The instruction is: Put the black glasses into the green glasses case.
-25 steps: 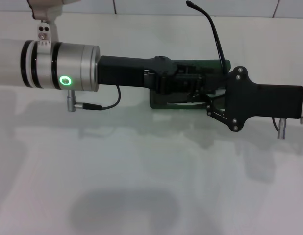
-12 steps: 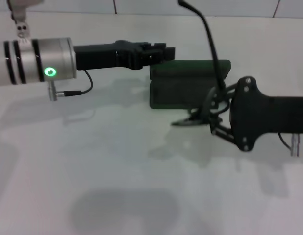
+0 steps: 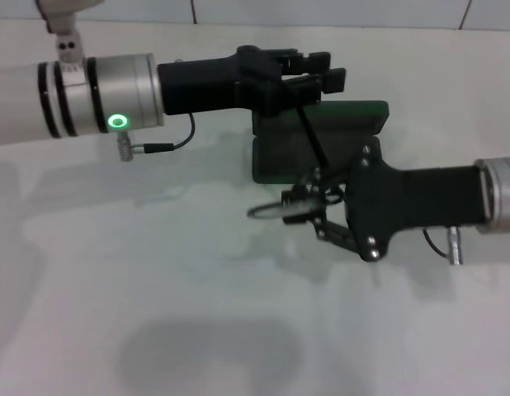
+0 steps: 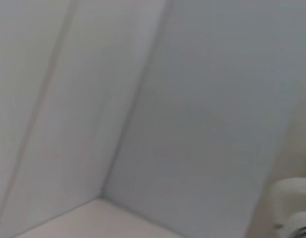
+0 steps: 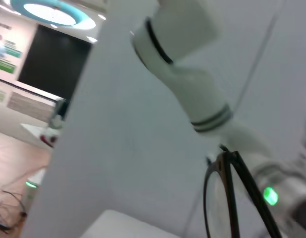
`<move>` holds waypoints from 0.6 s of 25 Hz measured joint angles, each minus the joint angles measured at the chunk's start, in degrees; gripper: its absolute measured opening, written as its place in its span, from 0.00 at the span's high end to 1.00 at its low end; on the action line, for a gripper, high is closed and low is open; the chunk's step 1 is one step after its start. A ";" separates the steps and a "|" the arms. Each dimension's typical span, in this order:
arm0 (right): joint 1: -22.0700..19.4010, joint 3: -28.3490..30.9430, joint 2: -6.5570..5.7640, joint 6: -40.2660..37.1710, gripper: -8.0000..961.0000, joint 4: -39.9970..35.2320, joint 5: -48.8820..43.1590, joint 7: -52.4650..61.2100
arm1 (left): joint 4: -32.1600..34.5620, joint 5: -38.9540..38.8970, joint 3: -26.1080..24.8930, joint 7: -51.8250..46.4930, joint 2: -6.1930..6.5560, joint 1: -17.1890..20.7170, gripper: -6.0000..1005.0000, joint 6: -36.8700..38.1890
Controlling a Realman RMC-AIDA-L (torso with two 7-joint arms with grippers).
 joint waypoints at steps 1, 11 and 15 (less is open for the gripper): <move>0.13 0.03 0.01 1.05 0.83 0.53 0.31 0.01 | 0.00 -0.11 0.00 1.49 0.04 0.18 0.59 1.74; -0.23 0.01 0.16 5.11 0.83 1.11 1.41 -0.33 | 0.00 2.67 0.09 6.09 0.04 0.52 0.59 5.83; -0.22 -0.23 0.14 5.74 0.83 1.03 1.52 -0.44 | 0.00 4.58 0.09 6.16 -0.10 -0.24 0.59 5.86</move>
